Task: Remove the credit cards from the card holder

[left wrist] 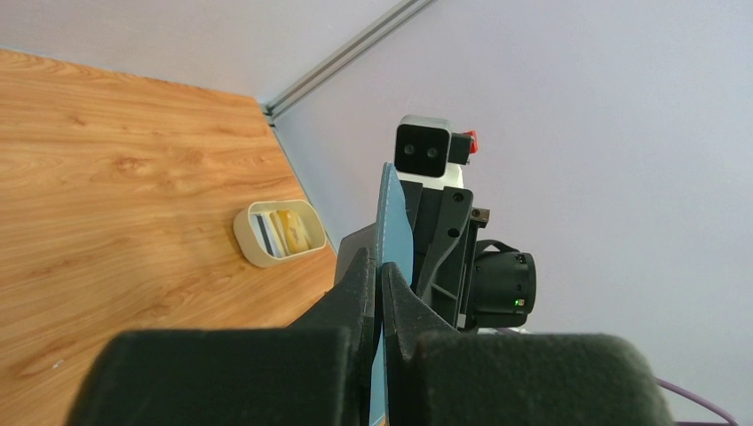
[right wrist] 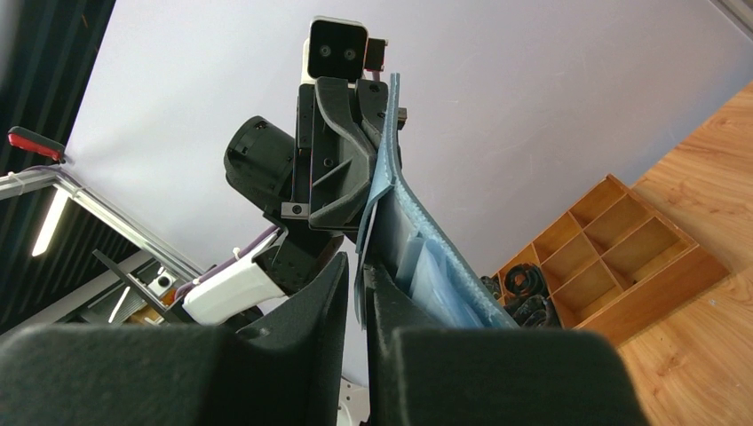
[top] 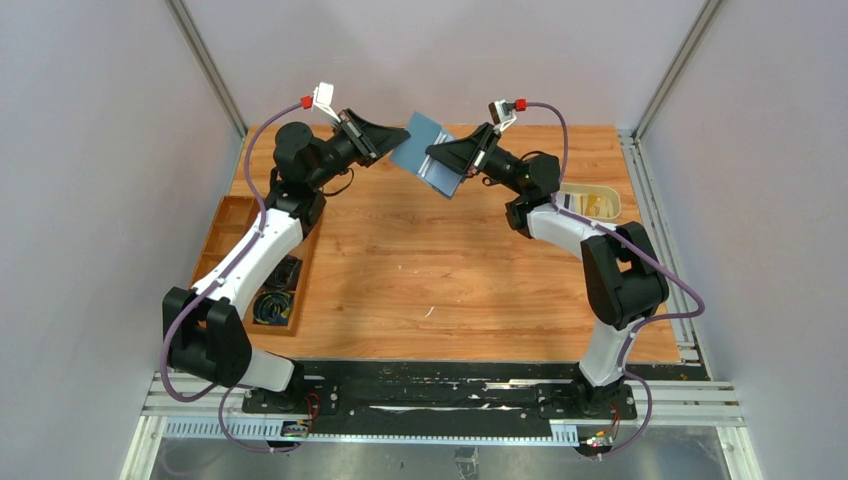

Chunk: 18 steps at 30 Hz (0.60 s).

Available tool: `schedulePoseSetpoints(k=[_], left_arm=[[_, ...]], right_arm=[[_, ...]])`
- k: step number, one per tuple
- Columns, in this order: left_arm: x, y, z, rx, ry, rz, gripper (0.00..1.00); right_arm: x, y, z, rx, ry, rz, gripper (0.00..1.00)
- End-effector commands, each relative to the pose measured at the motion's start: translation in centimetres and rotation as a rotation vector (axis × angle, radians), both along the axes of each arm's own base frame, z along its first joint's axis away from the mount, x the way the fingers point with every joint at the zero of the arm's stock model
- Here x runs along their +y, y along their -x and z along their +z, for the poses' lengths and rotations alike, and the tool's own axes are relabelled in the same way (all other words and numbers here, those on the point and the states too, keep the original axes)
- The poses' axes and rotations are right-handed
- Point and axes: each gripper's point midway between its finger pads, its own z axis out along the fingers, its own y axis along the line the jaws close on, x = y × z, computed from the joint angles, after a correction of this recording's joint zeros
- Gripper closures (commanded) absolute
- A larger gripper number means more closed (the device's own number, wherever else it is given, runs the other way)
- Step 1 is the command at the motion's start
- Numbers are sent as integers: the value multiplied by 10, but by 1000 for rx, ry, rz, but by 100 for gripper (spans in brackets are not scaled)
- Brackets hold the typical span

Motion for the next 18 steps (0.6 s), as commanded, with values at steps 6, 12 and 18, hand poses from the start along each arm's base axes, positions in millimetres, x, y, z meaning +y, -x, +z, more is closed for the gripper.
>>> schedulePoseSetpoints(k=[6,12,18], left_arm=[[10,-1,-1,-8,-13,24,100],[21,-5,-2,-4,-13,44,100],[36,-9,1,-10,-11,69,100]], right_arm=[[10,21,11,-83,8,67,95],[3,21,7,-76,18,62,100],[-7,20,-1,-63,34,47,100]])
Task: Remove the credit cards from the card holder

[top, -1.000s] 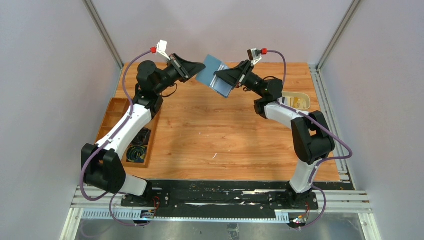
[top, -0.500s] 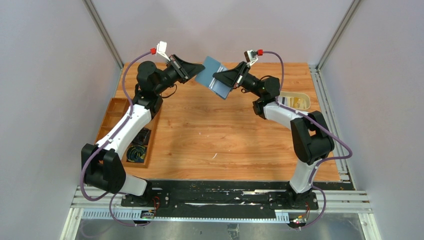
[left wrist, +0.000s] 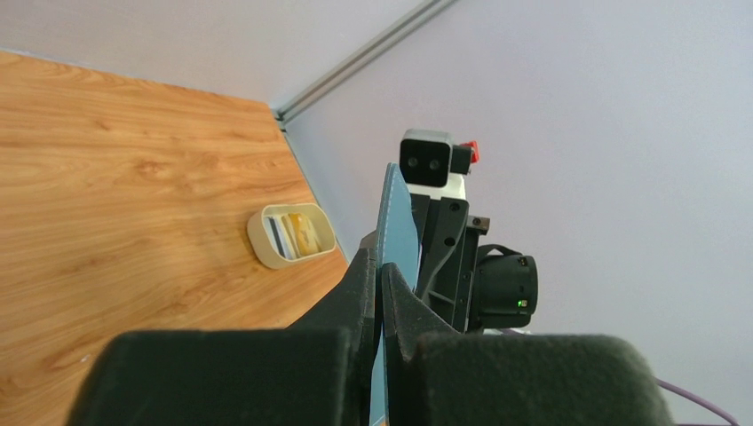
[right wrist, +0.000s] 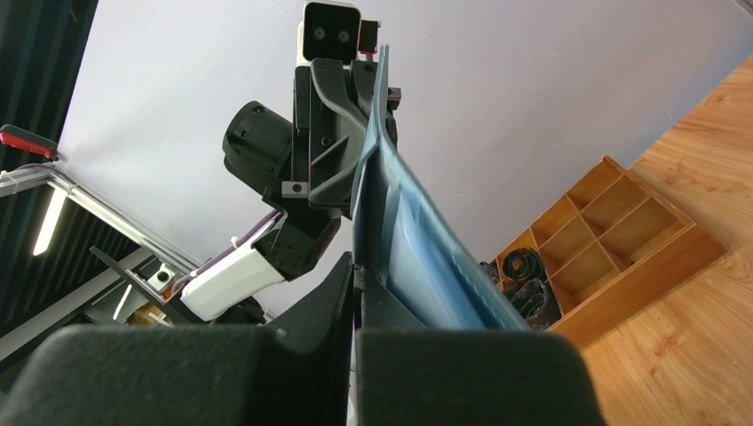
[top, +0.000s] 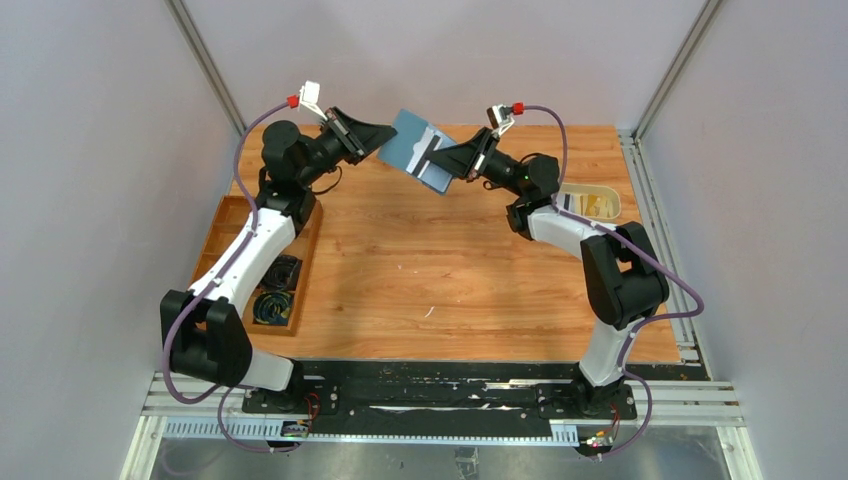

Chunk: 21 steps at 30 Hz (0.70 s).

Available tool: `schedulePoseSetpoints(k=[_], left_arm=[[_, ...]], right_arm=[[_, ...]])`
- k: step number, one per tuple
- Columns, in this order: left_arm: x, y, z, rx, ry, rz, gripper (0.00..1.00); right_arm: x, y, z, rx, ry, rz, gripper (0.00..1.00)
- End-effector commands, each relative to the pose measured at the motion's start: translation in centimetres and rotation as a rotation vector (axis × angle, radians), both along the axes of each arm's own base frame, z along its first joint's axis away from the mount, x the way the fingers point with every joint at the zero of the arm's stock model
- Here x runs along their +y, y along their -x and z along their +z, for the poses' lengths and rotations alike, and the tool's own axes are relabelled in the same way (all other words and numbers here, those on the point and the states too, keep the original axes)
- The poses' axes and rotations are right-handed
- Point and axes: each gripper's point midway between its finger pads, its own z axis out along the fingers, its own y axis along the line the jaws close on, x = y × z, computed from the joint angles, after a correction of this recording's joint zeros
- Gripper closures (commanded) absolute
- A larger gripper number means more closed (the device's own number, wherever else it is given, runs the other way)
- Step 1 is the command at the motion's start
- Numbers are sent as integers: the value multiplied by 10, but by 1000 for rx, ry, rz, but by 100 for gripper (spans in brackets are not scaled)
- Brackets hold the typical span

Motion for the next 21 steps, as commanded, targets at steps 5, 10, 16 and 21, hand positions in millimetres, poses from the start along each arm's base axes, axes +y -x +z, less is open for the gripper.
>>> schedulePoseSetpoints(k=[5,10,16,21], left_arm=[[23,-4,3,-16,-7,56,100],[29,-6,-7,-2,-39,57,100],[33,-4,-32,29,-123,70,100],[32,2,-52,58,-153,55,100]], right_arm=[[-14,17,5,-75,12,29,100],[-49,5,-17,-28,53,-31,100],[-134,-19,-51,35,201,-151,100],[-200,-45,-99,169,552,-284,100]])
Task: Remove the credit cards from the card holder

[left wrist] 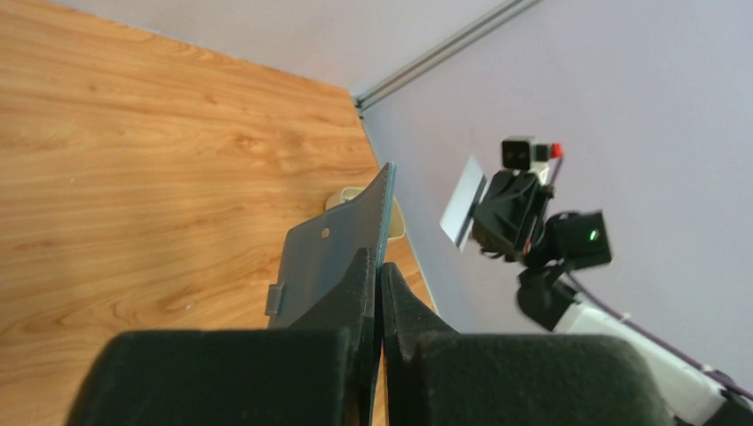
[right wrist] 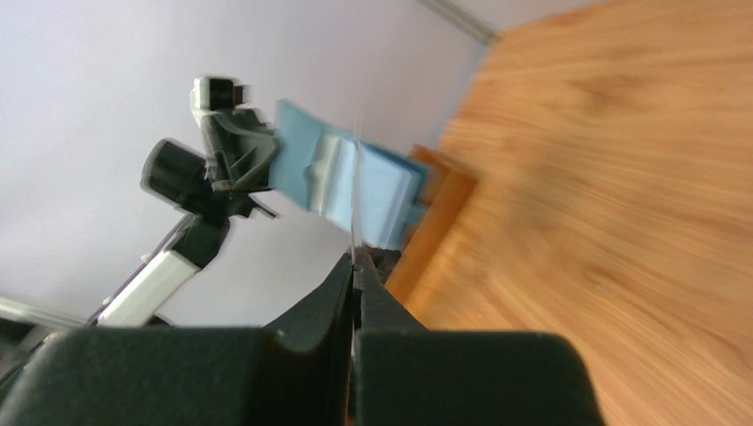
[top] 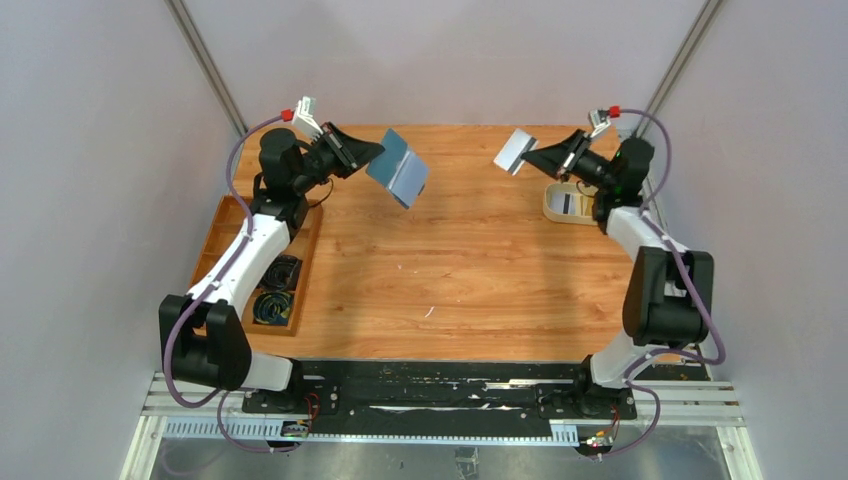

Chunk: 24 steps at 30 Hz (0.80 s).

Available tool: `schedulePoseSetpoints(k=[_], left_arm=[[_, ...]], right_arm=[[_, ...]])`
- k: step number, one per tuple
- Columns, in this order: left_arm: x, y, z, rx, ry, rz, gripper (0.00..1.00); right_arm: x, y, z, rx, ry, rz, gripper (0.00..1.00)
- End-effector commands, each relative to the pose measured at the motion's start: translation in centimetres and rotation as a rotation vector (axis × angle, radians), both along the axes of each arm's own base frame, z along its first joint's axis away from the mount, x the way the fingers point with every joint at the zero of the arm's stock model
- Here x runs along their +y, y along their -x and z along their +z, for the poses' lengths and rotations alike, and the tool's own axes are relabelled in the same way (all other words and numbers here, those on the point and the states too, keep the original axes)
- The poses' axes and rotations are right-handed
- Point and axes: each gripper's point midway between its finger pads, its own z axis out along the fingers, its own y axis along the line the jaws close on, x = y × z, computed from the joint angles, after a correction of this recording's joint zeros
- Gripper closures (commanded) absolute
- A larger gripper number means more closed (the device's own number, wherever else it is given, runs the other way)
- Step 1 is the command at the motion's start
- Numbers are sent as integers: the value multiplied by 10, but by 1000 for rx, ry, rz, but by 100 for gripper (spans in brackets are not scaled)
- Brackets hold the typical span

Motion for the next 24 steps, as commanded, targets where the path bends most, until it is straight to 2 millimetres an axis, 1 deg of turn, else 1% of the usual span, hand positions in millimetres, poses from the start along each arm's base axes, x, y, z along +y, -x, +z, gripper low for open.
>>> schedulePoseSetpoints(k=[1,2,3,4,5,6,9,11,12,13,14,15,16,17,21,22,24], left_arm=[[1,12,-14,4,-43,-28,100],[0,14,-18,14,-44,-37,100],[0,15,-23,26,-46,-44,100],[-2,16,-29,39,-46,-52,100],[-3,18,-35,53,-48,-63,100],[-5,18,-41,67,-50,-70,100],[-10,24,-60,104,-57,-88,100],[-15,29,-71,122,-64,-97,100],[-18,31,-77,132,-66,-103,100],[-21,34,-81,143,-67,-110,100],[-25,36,-86,154,-65,-116,100],[-28,38,-89,160,-60,-120,100],[-31,39,-93,167,-55,-124,100],[-33,39,-96,175,-52,-125,100],[-45,37,-109,203,-23,-119,100],[-49,36,-109,201,-9,-117,100],[-56,32,-118,222,16,-114,100]], right_arm=[[-51,-5,-60,81,529,-100,100],[-64,8,-81,205,685,-101,100],[-72,4,-82,187,770,-100,100],[-77,8,-85,220,798,-75,100],[-86,5,-83,235,815,-85,100],[-93,3,-87,242,839,-80,100],[-116,-4,-97,294,871,-105,100],[-125,-6,-105,326,874,-89,100],[-130,-7,-112,350,879,-75,100],[-135,-8,-112,355,889,-71,100],[-140,-11,-116,369,894,-66,100],[-145,-14,-124,393,900,-62,100],[-150,-15,-126,402,908,-64,100],[-155,-18,-134,425,910,-60,100],[-173,-23,-151,479,893,-58,100],[-176,-25,-152,479,884,-61,100],[-180,-31,-159,492,863,-59,100]])
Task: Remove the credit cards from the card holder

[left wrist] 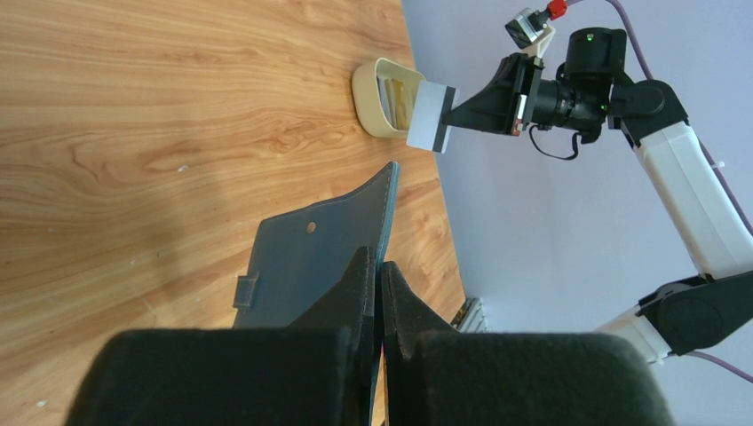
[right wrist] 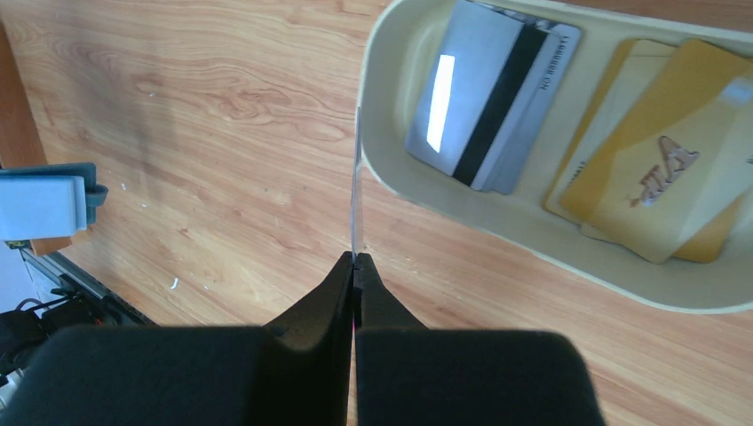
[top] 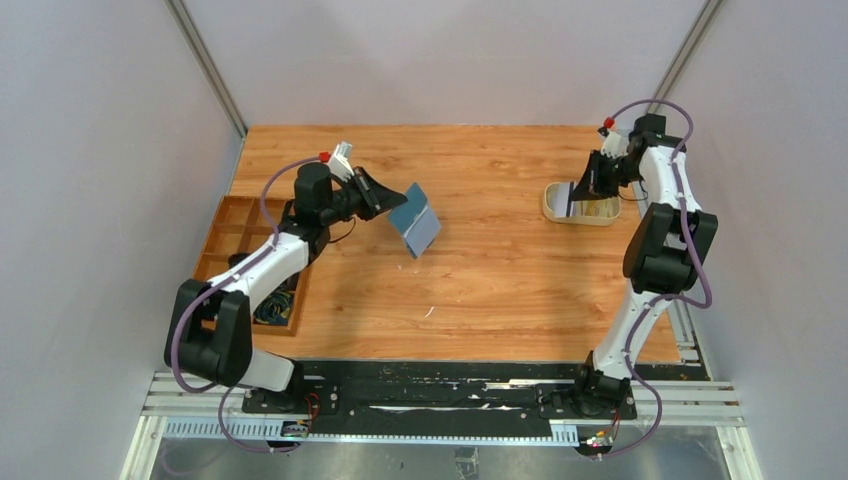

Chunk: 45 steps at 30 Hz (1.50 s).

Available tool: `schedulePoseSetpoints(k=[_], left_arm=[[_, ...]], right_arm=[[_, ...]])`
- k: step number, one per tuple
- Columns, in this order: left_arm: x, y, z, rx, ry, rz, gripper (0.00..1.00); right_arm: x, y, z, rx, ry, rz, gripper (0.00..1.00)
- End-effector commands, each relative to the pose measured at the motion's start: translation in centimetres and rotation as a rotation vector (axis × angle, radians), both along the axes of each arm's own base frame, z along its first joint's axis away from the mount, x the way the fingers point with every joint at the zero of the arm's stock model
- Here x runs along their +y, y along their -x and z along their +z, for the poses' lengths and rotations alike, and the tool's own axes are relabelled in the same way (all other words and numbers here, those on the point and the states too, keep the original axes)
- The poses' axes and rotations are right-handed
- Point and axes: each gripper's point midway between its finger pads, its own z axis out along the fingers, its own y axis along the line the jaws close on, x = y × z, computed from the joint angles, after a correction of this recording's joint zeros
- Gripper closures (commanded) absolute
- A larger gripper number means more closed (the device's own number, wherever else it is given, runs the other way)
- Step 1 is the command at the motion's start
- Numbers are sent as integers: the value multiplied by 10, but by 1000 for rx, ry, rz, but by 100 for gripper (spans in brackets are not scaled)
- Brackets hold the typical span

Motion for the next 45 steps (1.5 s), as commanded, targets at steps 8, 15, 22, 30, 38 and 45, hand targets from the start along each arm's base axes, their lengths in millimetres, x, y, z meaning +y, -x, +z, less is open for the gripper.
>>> schedulePoseSetpoints(k=[8,15,22,30,38,45], left_arm=[[-28,-22,-34,38,60,61,100],[-16,-25,-58,60,10,138,100],[10,-16,-99,147,-19,293,100],[41,1,-140,250,-50,459,100],[56,17,-166,320,-66,528,99],[62,17,-168,309,-86,556,65]], right_arm=[[-29,-23,-21,34,-65,-17,100],[-29,-38,-33,43,-108,-11,100],[-26,-44,-41,53,-138,-6,100],[-17,-44,-49,69,-143,10,98],[-11,-47,-56,103,-78,24,77],[-11,-50,-53,116,-17,26,69]])
